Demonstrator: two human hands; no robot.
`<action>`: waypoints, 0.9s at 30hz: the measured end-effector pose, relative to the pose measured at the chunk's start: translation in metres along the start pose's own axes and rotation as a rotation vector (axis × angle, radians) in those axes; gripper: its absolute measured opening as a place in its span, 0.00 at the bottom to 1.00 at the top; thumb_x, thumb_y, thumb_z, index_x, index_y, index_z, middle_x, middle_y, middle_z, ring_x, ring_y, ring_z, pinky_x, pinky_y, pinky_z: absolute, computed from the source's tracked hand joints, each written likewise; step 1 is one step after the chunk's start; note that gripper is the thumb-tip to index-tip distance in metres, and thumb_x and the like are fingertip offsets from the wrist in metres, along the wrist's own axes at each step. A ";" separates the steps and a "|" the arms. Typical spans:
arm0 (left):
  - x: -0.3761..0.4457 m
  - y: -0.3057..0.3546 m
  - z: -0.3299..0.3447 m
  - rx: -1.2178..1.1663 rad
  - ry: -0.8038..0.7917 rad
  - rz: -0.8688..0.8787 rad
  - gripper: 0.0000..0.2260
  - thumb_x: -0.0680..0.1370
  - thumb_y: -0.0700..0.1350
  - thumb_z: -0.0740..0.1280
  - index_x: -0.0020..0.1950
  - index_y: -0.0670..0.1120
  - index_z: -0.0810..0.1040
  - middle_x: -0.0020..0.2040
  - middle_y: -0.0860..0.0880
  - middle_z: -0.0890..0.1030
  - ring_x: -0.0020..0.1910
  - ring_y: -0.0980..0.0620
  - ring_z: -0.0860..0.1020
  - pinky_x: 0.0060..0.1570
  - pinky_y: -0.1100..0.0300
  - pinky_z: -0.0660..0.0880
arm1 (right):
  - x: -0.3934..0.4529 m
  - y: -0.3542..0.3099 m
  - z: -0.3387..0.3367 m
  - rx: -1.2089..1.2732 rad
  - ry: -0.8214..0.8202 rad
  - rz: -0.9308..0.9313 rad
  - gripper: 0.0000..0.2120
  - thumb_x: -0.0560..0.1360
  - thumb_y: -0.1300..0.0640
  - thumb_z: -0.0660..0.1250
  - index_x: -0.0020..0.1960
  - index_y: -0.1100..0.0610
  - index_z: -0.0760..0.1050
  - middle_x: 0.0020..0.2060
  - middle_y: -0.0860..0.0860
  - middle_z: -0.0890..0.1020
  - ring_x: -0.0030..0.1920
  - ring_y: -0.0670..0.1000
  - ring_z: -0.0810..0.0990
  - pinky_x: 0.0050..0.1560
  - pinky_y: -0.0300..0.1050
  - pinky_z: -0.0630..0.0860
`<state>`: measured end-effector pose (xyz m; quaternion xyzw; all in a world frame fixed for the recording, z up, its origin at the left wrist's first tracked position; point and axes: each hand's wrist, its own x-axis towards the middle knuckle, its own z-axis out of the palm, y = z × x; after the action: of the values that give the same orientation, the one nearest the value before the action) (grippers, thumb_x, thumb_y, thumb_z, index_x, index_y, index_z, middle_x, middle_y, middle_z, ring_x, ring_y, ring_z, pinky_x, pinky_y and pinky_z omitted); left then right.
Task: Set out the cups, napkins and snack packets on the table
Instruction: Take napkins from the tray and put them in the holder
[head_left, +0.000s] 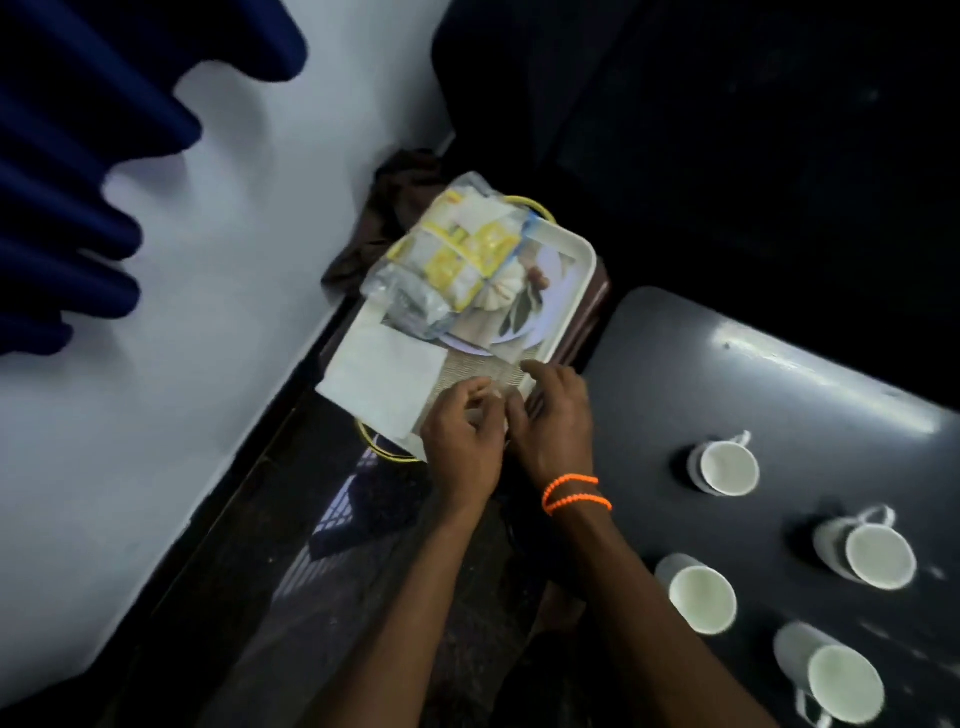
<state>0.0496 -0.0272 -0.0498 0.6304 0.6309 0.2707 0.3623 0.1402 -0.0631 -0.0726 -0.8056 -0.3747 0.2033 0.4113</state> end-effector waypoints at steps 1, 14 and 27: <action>0.010 -0.007 -0.011 0.001 0.072 -0.005 0.12 0.75 0.42 0.69 0.56 0.41 0.85 0.52 0.44 0.87 0.50 0.45 0.85 0.54 0.45 0.81 | 0.009 -0.008 0.015 0.007 -0.062 -0.001 0.16 0.73 0.61 0.73 0.60 0.62 0.81 0.53 0.60 0.82 0.58 0.63 0.79 0.62 0.53 0.75; 0.062 -0.092 -0.070 -0.218 0.461 -0.549 0.13 0.76 0.36 0.72 0.61 0.41 0.82 0.52 0.44 0.86 0.50 0.46 0.84 0.53 0.53 0.80 | 0.049 -0.064 0.130 -0.389 -0.315 0.056 0.28 0.72 0.43 0.72 0.65 0.59 0.74 0.62 0.57 0.75 0.65 0.63 0.71 0.65 0.59 0.67; 0.068 -0.050 -0.054 -0.449 0.544 -0.460 0.16 0.83 0.51 0.67 0.66 0.41 0.80 0.61 0.43 0.84 0.57 0.48 0.83 0.56 0.62 0.81 | 0.072 -0.065 0.071 0.519 -0.311 0.346 0.08 0.67 0.63 0.77 0.40 0.56 0.78 0.40 0.62 0.84 0.43 0.66 0.85 0.42 0.63 0.84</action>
<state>-0.0193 0.0437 -0.0659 0.2843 0.7533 0.4698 0.3620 0.1124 0.0528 -0.0623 -0.6851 -0.2268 0.4789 0.4999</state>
